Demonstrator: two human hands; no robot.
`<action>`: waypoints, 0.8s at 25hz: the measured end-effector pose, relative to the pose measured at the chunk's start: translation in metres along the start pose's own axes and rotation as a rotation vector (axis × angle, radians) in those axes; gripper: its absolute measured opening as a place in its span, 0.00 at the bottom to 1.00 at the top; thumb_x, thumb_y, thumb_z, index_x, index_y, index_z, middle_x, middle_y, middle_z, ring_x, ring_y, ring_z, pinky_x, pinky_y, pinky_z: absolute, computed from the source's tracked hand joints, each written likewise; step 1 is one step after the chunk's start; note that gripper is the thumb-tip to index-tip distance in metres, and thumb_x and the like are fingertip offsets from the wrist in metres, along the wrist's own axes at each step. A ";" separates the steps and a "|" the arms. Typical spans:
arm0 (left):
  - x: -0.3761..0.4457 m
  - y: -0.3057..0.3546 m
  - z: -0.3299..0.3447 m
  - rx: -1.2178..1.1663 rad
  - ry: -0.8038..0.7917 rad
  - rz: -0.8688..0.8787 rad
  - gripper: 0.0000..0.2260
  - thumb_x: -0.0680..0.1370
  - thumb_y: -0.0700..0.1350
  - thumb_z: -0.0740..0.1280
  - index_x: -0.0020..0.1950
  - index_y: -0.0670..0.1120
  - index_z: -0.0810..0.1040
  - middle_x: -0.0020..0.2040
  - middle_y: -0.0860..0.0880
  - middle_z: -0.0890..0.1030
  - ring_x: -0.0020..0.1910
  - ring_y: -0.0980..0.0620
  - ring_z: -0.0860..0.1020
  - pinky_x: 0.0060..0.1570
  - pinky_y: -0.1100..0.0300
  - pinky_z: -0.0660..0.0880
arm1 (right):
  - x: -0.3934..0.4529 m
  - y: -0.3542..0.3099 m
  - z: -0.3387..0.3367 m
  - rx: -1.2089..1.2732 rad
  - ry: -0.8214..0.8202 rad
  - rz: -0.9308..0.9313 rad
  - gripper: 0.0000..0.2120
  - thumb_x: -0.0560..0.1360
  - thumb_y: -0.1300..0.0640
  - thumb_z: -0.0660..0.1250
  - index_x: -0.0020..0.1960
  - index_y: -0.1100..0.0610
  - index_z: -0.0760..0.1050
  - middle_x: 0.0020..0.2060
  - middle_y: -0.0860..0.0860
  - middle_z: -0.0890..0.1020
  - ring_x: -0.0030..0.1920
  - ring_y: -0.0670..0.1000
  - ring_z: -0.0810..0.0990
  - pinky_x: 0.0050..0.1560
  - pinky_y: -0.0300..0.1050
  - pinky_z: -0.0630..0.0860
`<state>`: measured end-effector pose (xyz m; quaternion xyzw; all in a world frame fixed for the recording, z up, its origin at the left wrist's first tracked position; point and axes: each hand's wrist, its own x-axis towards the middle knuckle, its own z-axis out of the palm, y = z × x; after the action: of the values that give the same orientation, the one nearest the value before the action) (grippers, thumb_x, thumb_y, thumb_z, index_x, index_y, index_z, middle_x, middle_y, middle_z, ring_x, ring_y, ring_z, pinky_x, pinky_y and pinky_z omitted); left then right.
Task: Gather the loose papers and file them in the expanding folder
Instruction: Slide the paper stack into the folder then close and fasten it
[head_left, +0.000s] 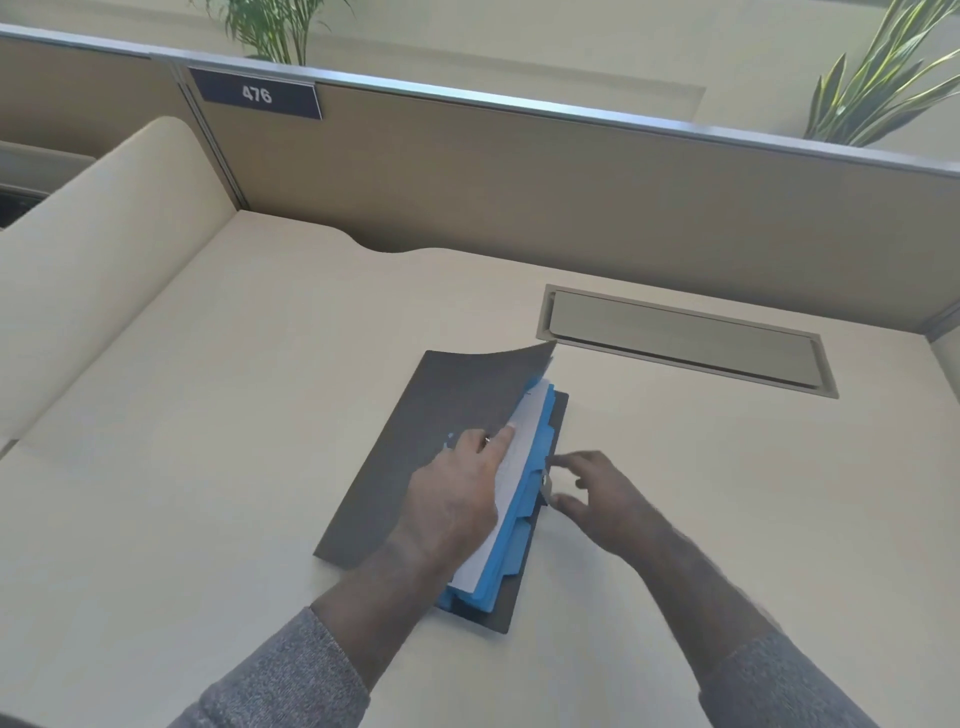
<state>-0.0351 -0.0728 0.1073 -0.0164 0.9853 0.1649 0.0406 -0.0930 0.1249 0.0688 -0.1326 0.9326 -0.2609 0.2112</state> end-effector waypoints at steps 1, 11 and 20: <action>-0.002 0.003 0.010 0.029 -0.016 0.011 0.34 0.76 0.39 0.60 0.78 0.56 0.50 0.65 0.52 0.71 0.47 0.51 0.76 0.33 0.60 0.71 | -0.002 0.007 0.008 0.030 -0.049 -0.009 0.23 0.78 0.53 0.67 0.72 0.44 0.68 0.69 0.47 0.70 0.60 0.48 0.76 0.61 0.43 0.73; 0.000 0.012 0.059 -0.008 -0.101 -0.142 0.22 0.76 0.44 0.61 0.70 0.47 0.65 0.66 0.51 0.71 0.63 0.50 0.71 0.52 0.55 0.74 | 0.013 0.007 0.032 0.058 -0.036 0.027 0.08 0.77 0.55 0.67 0.55 0.46 0.76 0.58 0.46 0.76 0.50 0.49 0.80 0.54 0.45 0.75; -0.007 -0.005 0.097 0.040 -0.310 -0.156 0.16 0.80 0.45 0.55 0.66 0.51 0.74 0.79 0.53 0.58 0.77 0.43 0.52 0.68 0.31 0.53 | 0.021 0.002 0.030 0.088 -0.028 0.036 0.04 0.74 0.52 0.69 0.46 0.43 0.79 0.47 0.42 0.80 0.43 0.46 0.79 0.49 0.46 0.77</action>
<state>-0.0211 -0.0455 0.0151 -0.0661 0.9661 0.1424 0.2052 -0.0980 0.1055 0.0375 -0.1097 0.9194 -0.2961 0.2346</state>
